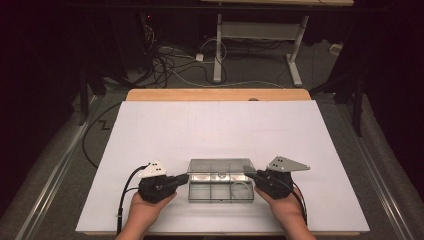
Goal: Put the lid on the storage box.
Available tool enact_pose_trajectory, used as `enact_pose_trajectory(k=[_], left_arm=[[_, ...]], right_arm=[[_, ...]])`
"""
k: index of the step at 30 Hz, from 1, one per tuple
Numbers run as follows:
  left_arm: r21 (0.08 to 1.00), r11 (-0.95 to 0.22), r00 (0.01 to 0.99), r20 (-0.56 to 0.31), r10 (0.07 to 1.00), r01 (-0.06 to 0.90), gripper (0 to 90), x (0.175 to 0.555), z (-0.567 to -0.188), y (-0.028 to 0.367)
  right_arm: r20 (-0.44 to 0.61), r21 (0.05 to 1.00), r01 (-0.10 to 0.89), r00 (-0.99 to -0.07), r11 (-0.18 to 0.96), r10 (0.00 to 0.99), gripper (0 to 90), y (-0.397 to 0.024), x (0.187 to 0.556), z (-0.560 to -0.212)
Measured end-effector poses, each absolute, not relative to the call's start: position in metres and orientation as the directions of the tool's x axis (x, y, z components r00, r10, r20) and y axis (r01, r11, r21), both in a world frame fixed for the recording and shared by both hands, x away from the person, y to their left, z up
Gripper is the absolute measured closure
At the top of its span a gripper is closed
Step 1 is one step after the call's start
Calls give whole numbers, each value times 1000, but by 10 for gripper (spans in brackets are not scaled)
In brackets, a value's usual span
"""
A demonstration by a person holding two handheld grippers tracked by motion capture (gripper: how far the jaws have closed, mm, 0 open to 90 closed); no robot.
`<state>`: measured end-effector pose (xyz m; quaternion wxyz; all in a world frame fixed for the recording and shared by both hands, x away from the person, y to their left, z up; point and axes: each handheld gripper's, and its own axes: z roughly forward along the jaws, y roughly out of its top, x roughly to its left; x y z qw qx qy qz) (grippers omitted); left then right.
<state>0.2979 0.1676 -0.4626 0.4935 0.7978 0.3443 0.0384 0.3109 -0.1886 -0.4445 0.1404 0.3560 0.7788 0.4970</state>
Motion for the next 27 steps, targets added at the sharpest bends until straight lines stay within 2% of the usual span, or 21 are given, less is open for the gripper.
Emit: enact_pose_trajectory(k=[27], left_arm=[[818, -300, 781, -260, 568, 491, 878, 294, -464, 151]], right_arm=[[96, 853, 422, -706, 307, 702, 900, -204, 290, -452]])
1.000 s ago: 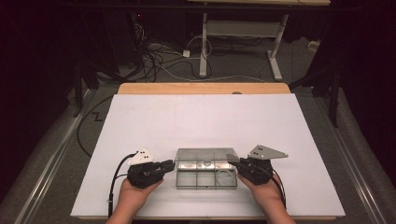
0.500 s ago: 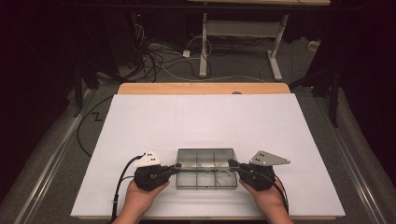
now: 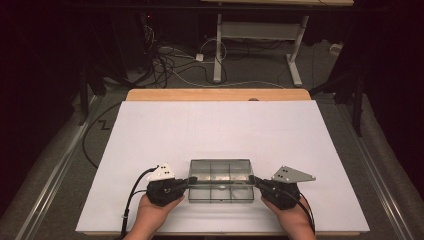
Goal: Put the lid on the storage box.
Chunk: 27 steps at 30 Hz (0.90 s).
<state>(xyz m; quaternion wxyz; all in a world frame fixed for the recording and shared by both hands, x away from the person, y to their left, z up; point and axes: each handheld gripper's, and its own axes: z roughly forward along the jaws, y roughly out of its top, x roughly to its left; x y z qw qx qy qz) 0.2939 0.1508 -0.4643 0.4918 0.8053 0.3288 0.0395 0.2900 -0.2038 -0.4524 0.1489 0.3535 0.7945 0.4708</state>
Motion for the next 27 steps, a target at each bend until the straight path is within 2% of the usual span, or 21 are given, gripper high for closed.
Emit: enact_pose_trajectory(k=[12, 16, 23, 27], left_arm=[[823, -313, 787, -238, 570, 475, 878, 287, -465, 156], [822, -320, 787, -228, 573, 471, 878, 287, -465, 158], [812, -323, 780, -238, 579, 487, 877, 286, -470, 159], [812, -321, 779, -239, 580, 487, 877, 283, -471, 161]], right_arm=[[75, 832, 458, -650, 312, 756, 886, -234, 287, -463], [94, 811, 500, -624, 304, 776, 698, -248, 283, -470], [89, 801, 515, -608, 306, 789, 242, -259, 278, -477], [87, 772, 549, -590, 320, 803, 21, -252, 284, -478]])
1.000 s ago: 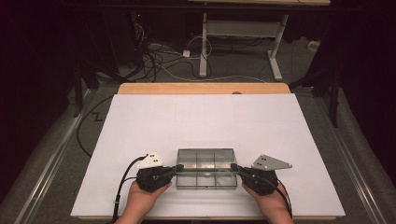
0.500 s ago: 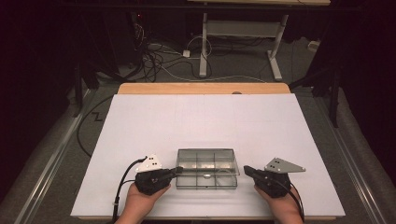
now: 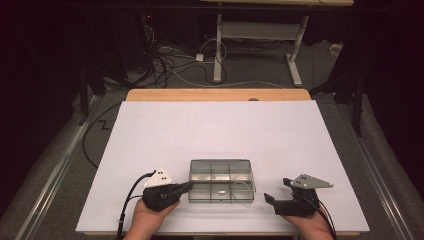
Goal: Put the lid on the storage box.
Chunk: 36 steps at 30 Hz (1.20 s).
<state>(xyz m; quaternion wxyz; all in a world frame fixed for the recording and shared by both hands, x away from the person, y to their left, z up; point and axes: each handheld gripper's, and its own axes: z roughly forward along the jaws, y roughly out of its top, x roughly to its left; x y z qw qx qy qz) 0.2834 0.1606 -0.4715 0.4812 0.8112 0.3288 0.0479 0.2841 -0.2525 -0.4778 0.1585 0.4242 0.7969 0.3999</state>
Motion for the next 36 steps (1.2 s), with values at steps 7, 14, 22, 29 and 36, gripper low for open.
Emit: enact_pose_trajectory(k=[7, 14, 22, 29, 36], left_arm=[[820, -311, 776, -233, 586, 481, 877, 277, -473, 167], [806, -309, 766, -253, 592, 505, 877, 273, -482, 170], [791, -319, 744, -239, 625, 522, 877, 273, -487, 173], [798, -297, 700, -205, 684, 524, 877, 274, -486, 189], [819, -275, 657, -156, 737, 504, 877, 280, -481, 216]], right_arm=[[73, 761, 551, -595, 341, 800, 3, -242, 293, -478], [76, 759, 553, -598, 343, 798, 3, -235, 303, -478], [79, 763, 551, -600, 339, 796, 3, -232, 310, -479], [71, 781, 535, -589, 323, 805, 3, -235, 307, -479], [48, 821, 495, -556, 284, 830, 3, -244, 300, -475]])
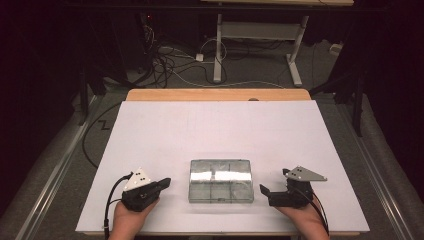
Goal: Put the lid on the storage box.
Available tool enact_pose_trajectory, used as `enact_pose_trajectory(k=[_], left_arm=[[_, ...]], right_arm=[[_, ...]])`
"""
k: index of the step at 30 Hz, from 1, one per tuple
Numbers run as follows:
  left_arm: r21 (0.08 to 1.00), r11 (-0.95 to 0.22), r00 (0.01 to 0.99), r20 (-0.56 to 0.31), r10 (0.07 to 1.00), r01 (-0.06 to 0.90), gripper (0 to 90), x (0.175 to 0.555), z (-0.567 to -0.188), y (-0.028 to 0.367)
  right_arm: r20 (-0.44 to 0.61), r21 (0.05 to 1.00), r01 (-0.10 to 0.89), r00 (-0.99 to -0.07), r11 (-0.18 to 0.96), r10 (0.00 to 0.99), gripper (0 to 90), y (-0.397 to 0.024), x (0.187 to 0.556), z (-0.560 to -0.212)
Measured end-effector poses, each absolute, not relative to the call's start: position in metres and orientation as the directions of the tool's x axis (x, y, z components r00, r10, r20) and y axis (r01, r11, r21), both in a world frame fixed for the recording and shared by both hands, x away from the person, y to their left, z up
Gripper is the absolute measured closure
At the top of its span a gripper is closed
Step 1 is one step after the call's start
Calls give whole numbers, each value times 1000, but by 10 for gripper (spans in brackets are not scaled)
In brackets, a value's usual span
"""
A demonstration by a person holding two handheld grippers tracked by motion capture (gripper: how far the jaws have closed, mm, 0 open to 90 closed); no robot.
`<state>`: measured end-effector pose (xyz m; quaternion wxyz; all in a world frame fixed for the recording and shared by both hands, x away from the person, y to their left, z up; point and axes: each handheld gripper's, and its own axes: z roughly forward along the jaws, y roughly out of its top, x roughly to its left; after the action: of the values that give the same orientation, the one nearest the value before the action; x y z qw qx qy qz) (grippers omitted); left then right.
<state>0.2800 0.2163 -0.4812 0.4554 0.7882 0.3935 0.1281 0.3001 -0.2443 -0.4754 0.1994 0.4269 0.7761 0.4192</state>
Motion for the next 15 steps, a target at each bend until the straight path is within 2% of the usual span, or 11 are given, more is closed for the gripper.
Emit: enact_pose_trajectory(k=[2, 5, 7, 8, 11, 15], left_arm=[[823, -234, 640, -190, 745, 518, 876, 282, -485, 220], [816, -264, 646, -166, 745, 514, 873, 286, -487, 215], [806, -277, 651, -169, 740, 524, 839, 290, -490, 213], [794, -288, 659, -178, 731, 535, 799, 292, -492, 211], [769, -319, 665, -178, 725, 553, 588, 296, -493, 207], [765, -317, 655, -174, 736, 560, 424, 296, -493, 207]], right_arm=[[17, 820, 487, -544, 300, 839, 3, -247, 298, -476], [23, 822, 493, -531, 286, 847, 3, -250, 298, -477], [21, 824, 490, -529, 284, 849, 3, -252, 297, -477], [21, 826, 487, -529, 284, 848, 3, -252, 297, -477], [4, 827, 478, -531, 296, 848, 3, -252, 296, -479], [1, 829, 474, -533, 298, 846, 3, -252, 295, -479]])
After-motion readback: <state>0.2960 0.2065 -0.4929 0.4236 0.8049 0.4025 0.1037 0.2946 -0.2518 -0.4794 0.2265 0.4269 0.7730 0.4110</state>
